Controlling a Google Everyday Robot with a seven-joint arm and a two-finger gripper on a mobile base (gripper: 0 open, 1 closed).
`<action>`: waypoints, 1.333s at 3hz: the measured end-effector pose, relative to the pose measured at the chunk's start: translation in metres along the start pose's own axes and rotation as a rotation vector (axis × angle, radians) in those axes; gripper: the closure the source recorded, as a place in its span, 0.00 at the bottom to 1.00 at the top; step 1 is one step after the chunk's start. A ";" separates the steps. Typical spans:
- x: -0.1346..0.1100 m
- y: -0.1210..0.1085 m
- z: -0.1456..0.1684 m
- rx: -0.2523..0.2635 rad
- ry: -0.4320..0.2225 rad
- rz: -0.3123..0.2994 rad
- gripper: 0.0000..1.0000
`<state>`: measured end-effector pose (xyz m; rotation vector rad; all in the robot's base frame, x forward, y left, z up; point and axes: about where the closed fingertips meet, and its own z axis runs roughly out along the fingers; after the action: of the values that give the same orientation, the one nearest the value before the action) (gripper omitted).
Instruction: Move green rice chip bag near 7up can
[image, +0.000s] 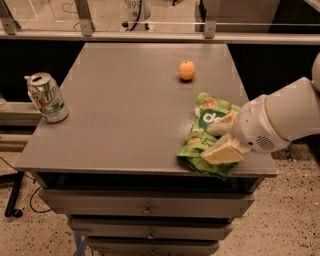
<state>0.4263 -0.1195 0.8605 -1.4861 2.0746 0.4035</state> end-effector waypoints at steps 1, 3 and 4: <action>-0.007 -0.006 -0.003 0.011 0.003 -0.040 1.00; -0.048 -0.011 -0.006 -0.016 -0.045 -0.167 1.00; -0.096 -0.010 -0.010 -0.020 -0.111 -0.328 1.00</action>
Offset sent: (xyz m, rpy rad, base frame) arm 0.0251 0.0134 0.0236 -0.0217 -0.0845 0.1091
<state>0.4561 -0.0540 0.9260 -1.7373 1.7072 0.3686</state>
